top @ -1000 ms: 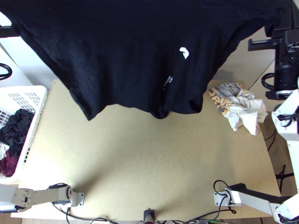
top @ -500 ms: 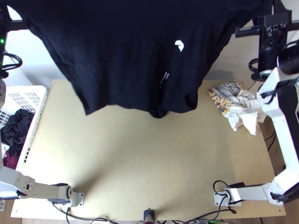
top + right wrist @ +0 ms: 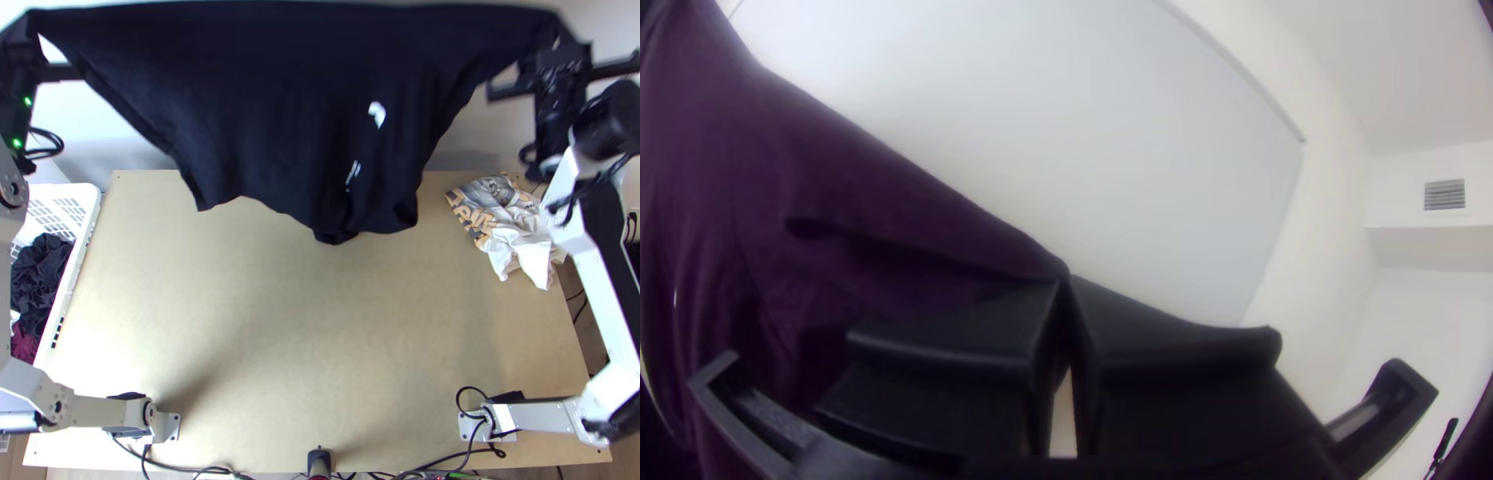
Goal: Fold the t-shirt
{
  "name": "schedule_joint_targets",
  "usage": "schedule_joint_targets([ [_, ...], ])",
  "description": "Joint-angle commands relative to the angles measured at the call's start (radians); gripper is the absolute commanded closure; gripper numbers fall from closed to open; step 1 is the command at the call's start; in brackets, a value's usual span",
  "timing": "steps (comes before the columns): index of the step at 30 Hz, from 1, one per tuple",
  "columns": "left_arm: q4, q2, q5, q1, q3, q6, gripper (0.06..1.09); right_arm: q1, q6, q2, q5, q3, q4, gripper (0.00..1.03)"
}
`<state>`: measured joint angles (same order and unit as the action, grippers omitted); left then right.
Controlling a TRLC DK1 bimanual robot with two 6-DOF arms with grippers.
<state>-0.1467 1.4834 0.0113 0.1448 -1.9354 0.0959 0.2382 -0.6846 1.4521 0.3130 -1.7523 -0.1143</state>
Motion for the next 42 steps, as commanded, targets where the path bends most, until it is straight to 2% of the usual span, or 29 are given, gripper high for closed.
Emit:
schedule_joint_targets([
  [1,0.024,-0.063,-0.017,0.029,0.167,0.013,1.05,0.029,0.025,-0.141,-0.015,0.270,0.019,1.00],
  [4,0.024,-0.064,-0.017,0.030,0.170,0.004,1.05,0.036,0.046,-0.148,-0.015,0.258,0.025,1.00],
  [10,0.076,-0.071,-0.017,0.009,0.138,-0.009,1.05,0.049,0.031,-0.108,-0.015,0.159,-0.016,1.00],
  [16,0.079,-0.020,-0.016,0.006,0.095,-0.007,1.05,0.003,0.019,-0.006,-0.014,0.045,-0.047,1.00],
  [18,0.087,0.008,-0.005,0.009,0.072,-0.007,1.05,-0.017,0.017,0.039,-0.014,0.008,-0.074,1.00],
  [23,0.222,0.020,0.061,-0.004,0.024,-0.009,1.05,-0.022,-0.032,0.088,-0.009,-0.079,-0.151,1.00],
  [28,0.222,0.014,0.082,-0.039,-0.059,-0.005,1.05,-0.034,-0.033,0.096,0.006,-0.164,-0.153,1.00],
  [34,0.225,0.002,0.088,-0.040,-0.073,0.008,1.05,-0.080,-0.081,0.100,0.006,-0.213,-0.166,1.00],
  [37,0.257,0.028,0.104,-0.022,-0.076,0.010,1.05,-0.117,-0.079,0.140,0.005,-0.245,-0.182,1.00],
  [42,0.305,0.023,0.121,-0.031,-0.077,0.036,1.05,-0.106,-0.104,0.163,0.005,-0.305,-0.205,1.00],
])
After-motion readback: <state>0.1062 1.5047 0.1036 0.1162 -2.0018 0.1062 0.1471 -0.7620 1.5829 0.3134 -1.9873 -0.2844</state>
